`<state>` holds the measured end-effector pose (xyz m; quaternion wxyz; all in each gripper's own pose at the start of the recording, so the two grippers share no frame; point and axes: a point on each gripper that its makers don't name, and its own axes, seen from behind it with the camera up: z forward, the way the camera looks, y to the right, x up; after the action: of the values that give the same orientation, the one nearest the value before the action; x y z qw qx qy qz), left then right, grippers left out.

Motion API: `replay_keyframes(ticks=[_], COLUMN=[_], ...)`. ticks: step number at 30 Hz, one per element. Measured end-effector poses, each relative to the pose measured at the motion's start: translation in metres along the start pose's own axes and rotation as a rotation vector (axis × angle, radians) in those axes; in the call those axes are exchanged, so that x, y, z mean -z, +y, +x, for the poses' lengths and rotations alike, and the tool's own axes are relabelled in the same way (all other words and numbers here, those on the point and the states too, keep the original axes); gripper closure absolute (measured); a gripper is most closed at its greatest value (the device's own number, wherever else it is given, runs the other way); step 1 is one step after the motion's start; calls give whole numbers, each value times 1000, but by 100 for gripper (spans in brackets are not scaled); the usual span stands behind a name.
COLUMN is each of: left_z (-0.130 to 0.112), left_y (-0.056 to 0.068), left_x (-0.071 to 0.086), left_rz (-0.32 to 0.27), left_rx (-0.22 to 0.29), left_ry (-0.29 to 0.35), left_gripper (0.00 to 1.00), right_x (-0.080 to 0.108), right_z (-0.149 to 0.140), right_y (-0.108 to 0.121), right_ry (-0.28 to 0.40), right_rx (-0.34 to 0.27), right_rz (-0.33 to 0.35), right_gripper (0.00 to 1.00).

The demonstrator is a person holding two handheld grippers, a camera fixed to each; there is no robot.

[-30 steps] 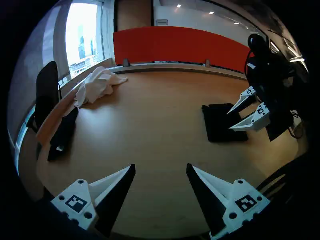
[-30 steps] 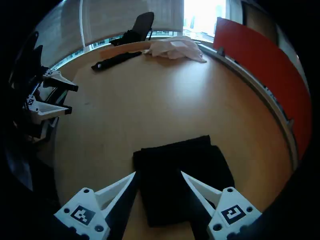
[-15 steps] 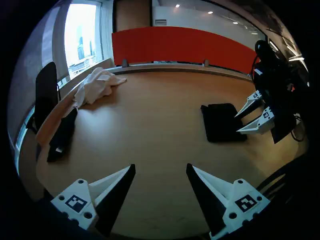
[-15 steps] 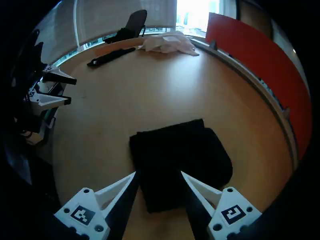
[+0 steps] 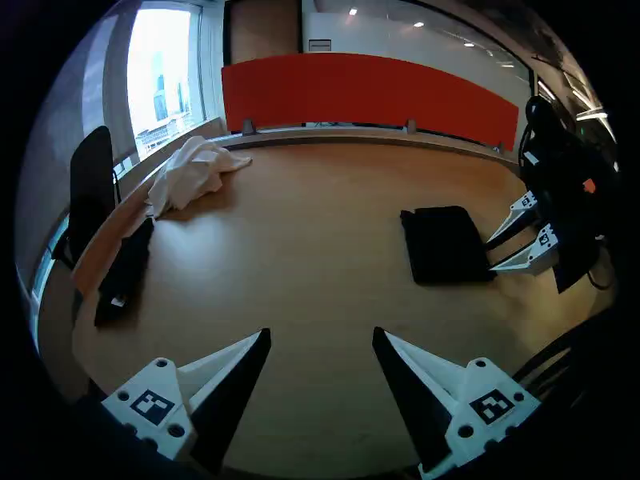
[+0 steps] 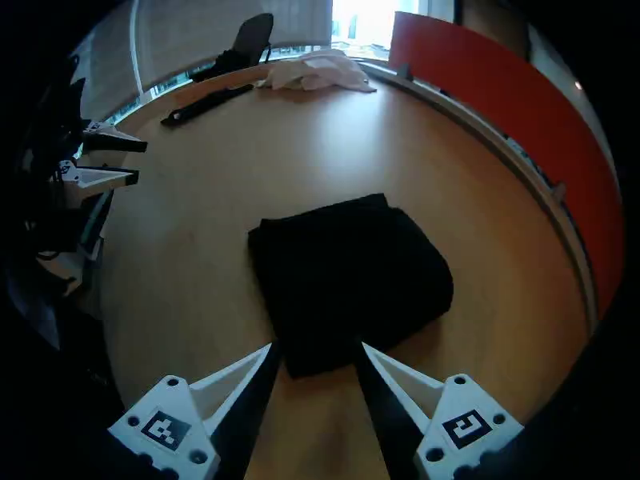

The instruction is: Fold towel

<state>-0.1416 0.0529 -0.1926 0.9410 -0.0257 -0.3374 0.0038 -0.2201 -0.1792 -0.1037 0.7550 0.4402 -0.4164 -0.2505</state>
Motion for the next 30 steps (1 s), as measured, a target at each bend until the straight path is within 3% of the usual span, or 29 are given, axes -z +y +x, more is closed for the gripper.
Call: replay_keyframes(ticks=[17, 30], left_z=[0, -1], left_y=[1, 1], left_x=[-1, 0], left_rz=[-4, -5], left_rx=[-4, -2], left_ry=[-1, -1], left_gripper=[6, 6], right_x=[-6, -9], right_z=[-29, -30], right_y=[-11, -11], right_ry=[-31, -20], right_rx=[-43, -111], right_rz=[-15, -34], right_gripper=[36, 72])
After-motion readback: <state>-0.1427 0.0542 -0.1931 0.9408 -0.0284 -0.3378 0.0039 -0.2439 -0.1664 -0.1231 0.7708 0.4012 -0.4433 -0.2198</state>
